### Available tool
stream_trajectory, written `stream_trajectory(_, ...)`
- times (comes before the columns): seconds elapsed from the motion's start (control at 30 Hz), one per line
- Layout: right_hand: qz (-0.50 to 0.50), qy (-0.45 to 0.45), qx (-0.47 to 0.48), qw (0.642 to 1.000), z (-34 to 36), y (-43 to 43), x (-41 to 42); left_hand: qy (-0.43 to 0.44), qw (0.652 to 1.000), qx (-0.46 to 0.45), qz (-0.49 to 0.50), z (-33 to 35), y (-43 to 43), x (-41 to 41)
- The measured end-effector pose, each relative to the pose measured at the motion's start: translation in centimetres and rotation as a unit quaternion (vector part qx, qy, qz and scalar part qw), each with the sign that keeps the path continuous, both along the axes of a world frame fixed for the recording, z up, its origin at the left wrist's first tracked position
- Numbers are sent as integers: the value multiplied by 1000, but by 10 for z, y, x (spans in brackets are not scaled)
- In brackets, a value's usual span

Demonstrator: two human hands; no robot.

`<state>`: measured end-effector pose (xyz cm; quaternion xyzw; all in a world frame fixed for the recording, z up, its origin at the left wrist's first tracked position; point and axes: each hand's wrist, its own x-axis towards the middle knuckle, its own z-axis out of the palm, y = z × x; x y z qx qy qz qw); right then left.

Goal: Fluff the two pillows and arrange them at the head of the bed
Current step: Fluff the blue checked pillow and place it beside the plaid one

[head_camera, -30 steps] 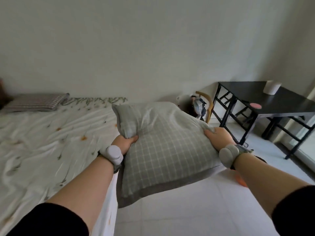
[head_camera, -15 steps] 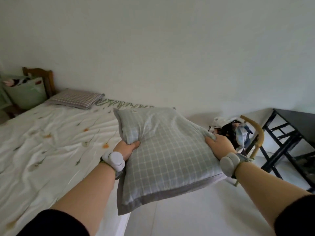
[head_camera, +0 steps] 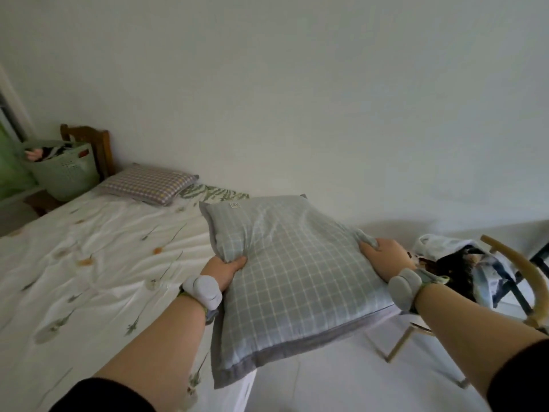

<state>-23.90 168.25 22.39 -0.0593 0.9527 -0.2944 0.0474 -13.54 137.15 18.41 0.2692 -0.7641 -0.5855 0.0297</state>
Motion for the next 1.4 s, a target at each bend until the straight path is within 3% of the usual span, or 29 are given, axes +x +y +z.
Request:
stream_trajectory(0.37,89,5,8,996,-18,-27,-249,-12,994,-14,104,-8,2,-190)
stream_trajectory(0.73,170,10,44,984,-44,-131,-402,-11,986,6,165,-41,-73,-299)
stream_trajectory(1.2,208,48,103,971,-91,-290,-570,-71,983,25,166,-89,-216,-443)
stream_trajectory(1.4,232,42,120,964,-128,-335,-633,-124,985,28,114,-134,-248,-487)
